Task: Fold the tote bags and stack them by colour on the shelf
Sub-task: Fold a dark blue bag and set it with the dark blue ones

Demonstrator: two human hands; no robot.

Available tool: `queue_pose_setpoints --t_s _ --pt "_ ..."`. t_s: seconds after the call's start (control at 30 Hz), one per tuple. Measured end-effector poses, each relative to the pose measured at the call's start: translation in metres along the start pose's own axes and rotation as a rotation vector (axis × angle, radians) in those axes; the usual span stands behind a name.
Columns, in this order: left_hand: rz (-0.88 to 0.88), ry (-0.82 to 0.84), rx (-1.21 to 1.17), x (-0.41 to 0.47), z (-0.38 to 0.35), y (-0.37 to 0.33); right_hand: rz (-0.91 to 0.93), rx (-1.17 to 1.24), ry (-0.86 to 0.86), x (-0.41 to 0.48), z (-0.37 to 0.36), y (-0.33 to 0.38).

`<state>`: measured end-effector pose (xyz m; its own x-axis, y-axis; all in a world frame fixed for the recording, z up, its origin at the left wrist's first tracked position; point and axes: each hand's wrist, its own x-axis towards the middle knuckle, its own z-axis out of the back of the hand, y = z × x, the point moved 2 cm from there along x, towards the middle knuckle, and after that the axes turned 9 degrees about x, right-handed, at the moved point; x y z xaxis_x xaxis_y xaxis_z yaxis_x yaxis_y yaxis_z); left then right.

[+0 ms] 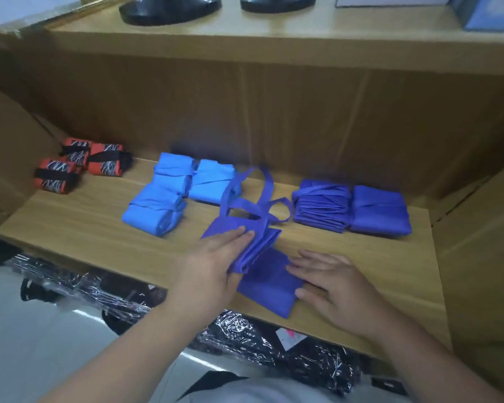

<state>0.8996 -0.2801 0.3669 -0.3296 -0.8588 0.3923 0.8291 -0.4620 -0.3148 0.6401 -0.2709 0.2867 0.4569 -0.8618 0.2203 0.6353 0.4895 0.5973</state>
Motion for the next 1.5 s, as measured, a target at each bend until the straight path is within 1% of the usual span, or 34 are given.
queue_pose_setpoints --t_s 0.1,0.17,0.27,0.47,0.6,0.87,0.97,1.07,1.13,1.17,1.27,1.33,1.43,1.5 --pt "-0.113 0.157 0.188 -0.008 -0.030 -0.011 -0.044 -0.009 -0.003 0.000 0.000 0.008" --pt "-0.161 0.231 0.279 -0.013 -0.044 -0.012 -0.076 0.031 0.004 0.003 0.003 0.010" --pt "-0.173 0.257 0.291 -0.022 -0.052 -0.013 -0.130 0.123 0.063 0.006 0.004 0.011" --pt "-0.105 0.299 0.289 -0.032 -0.067 -0.023 -0.108 0.083 0.069 0.005 0.004 0.007" --pt "-0.125 0.250 0.293 -0.033 -0.067 -0.024 -0.127 0.136 0.030 0.004 0.003 0.007" --pt "-0.202 0.117 0.134 -0.046 -0.073 -0.012 -0.111 0.182 -0.039 0.005 0.003 0.007" --pt "-0.231 0.156 0.047 -0.047 -0.073 -0.004 -0.071 0.161 -0.063 0.012 0.002 0.018" --pt "-0.235 0.246 -0.066 -0.048 -0.072 0.009 -0.036 0.151 -0.011 0.015 -0.009 0.027" --pt "-0.240 0.286 -0.063 -0.051 -0.073 0.014 -0.060 0.183 -0.004 0.014 -0.014 0.028" --pt "-0.244 0.278 -0.037 -0.052 -0.073 0.014 -0.076 0.195 -0.006 0.013 -0.014 0.029" --pt "-0.223 0.169 -0.008 -0.056 -0.072 0.009 -0.105 0.186 0.014 0.008 -0.013 0.036" --pt "-0.261 0.108 -0.006 -0.059 -0.070 0.005 -0.130 0.183 0.033 0.004 -0.015 0.040" --pt "-0.338 0.075 0.022 -0.067 -0.069 0.006 -0.160 0.164 0.041 -0.003 -0.017 0.048" --pt "-0.322 0.061 -0.003 -0.070 -0.067 0.010 -0.197 0.126 0.069 -0.002 -0.015 0.055"
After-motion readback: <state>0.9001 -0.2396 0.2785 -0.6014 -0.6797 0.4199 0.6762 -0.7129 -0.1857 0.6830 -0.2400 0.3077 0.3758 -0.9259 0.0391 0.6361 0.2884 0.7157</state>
